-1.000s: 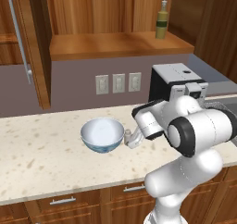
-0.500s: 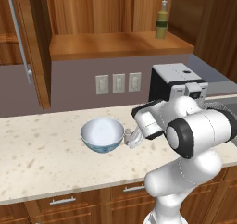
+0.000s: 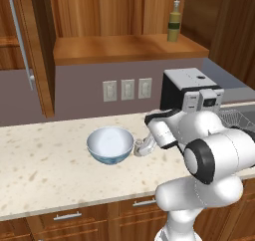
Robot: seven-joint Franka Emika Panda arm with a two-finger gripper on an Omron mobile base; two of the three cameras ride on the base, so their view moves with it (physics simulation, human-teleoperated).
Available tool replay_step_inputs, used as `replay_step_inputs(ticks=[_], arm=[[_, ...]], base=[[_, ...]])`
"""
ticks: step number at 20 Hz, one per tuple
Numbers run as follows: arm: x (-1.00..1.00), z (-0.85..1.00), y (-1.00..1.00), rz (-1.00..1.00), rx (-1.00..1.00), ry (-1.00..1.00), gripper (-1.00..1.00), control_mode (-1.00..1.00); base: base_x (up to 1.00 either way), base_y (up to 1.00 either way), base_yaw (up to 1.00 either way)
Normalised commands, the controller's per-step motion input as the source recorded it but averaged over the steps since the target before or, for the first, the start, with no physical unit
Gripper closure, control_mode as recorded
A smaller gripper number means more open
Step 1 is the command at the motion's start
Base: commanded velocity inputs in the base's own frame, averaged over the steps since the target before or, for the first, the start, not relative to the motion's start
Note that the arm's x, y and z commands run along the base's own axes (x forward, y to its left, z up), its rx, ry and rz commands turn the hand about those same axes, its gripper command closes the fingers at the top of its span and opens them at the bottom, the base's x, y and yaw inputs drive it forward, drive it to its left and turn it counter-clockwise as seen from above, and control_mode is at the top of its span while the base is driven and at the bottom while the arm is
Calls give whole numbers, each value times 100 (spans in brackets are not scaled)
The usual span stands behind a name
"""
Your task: Retrieve the bottle and the shaker from the cabinet and place them next to the mixing bowl on the counter. Then add garlic from the fridge to the mixing bowl.
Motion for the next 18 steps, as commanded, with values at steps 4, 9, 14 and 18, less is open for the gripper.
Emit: replay_step_inputs(ticks=[4, 9, 14, 18], arm=[[0, 83, 0, -9, 0, 0, -100, -100], [0, 83, 0, -16, 0, 1, -100, -100], [0, 81, 0, -31, 0, 0, -100, -100], [0, 85, 9, -34, -8, 0, -100, -100]], base=[[0, 0, 0], [0, 0, 0], [0, 0, 0], [0, 0, 0]])
